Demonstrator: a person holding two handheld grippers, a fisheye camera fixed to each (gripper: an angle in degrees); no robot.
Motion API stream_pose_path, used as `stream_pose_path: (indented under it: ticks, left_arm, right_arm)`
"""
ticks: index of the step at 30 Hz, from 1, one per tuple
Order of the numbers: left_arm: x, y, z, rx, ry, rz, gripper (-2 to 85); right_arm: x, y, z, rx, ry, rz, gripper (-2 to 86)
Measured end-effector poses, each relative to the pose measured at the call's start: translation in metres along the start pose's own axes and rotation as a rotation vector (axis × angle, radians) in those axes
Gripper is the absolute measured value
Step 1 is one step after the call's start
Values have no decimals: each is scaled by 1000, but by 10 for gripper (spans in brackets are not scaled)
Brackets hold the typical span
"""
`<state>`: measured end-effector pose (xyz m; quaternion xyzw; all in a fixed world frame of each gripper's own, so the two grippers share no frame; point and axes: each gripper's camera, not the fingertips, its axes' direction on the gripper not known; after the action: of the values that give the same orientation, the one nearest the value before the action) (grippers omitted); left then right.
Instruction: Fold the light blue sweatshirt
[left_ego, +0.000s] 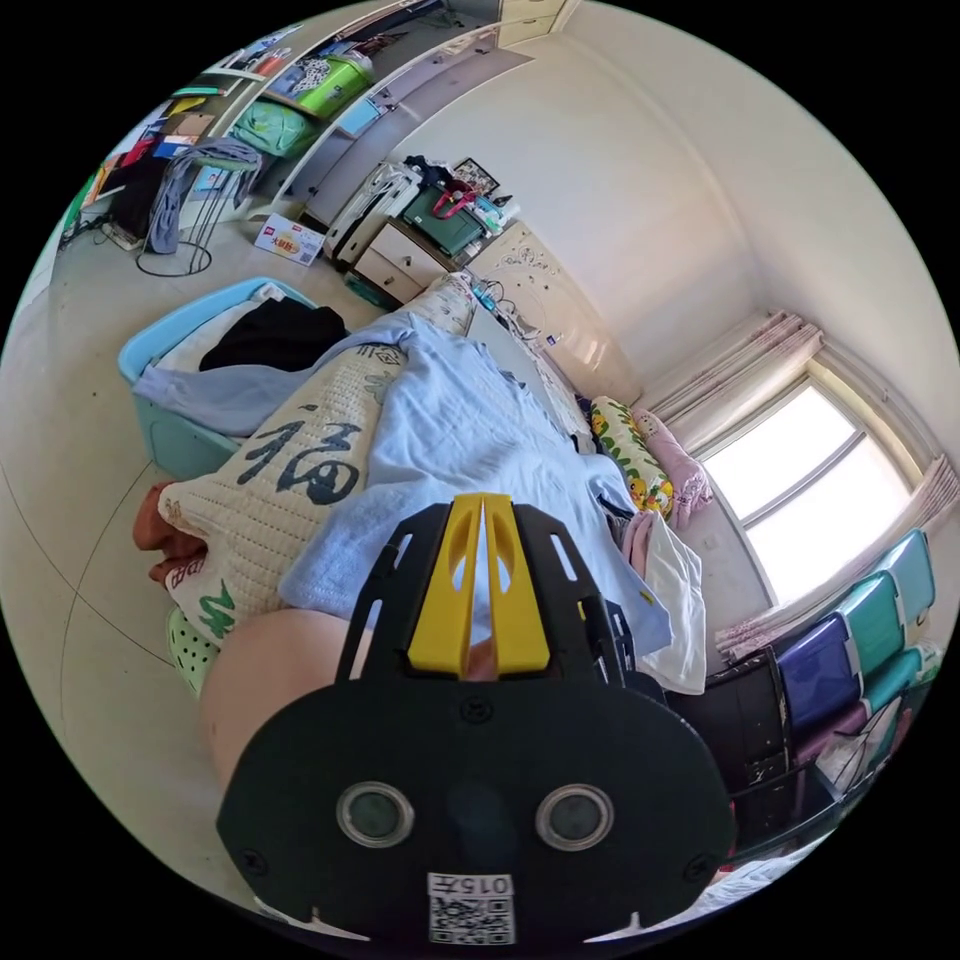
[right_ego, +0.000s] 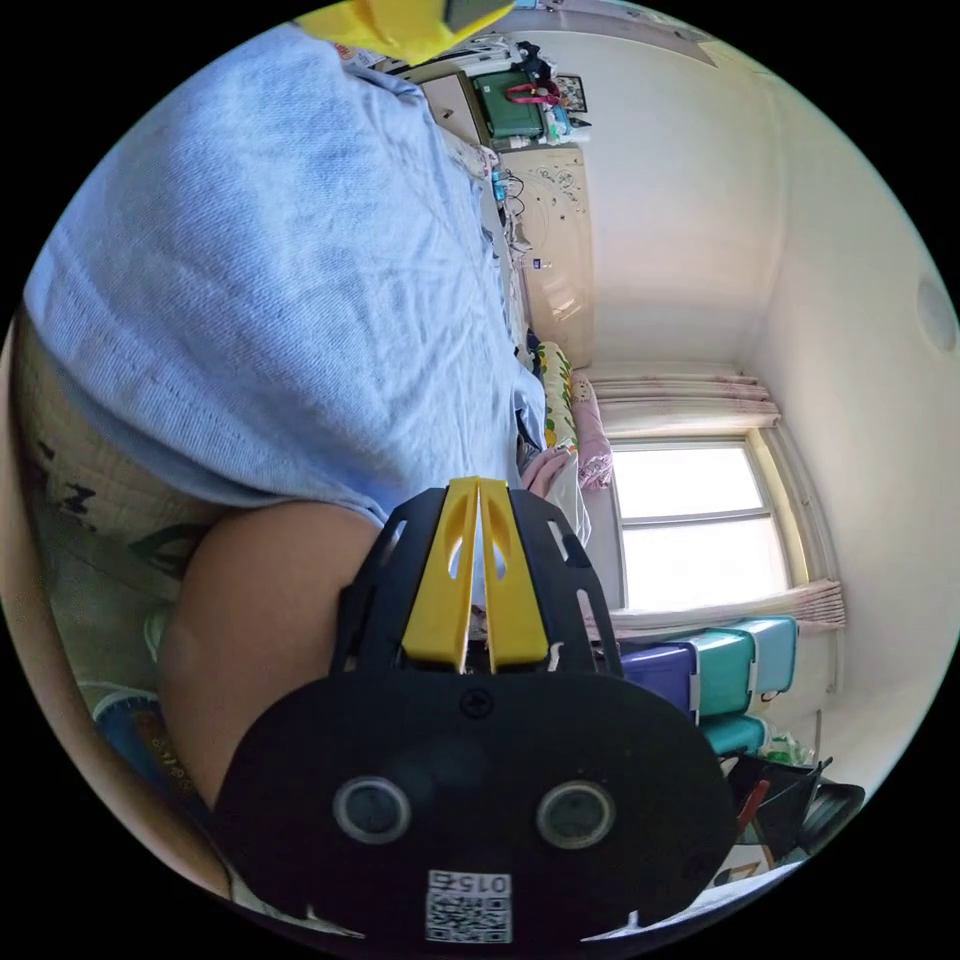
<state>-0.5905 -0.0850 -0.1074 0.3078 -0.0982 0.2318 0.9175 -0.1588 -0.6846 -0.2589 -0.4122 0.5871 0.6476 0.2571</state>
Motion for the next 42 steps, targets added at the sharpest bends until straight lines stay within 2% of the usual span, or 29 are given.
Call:
stream_pose_path:
  ticks: [10, 21, 27, 31, 42]
  left_arm:
    - [0, -2, 3, -1, -25, -1, -9]
    - [-8, -8, 2, -44, -28, -23, -9]
    - [-12, -7, -5, -20, -19, -63, -9]
    - [-20, -7, -8, -18, 42, -120, -9]
    - [-3, 6, -23, 47, 48, -64, -9]
  right_arm:
    - [20, -3, -14, 2, 24, -1, -10]
    - [-12, 5, -21, 18, 142, 16, -10]
    - [-51, 8, -14, -5, 21, -8, -10]
    - [-86, 17, -3, -8, 3, 5, -10]
    - [-212, 57, 49, 42, 14, 80, -10]
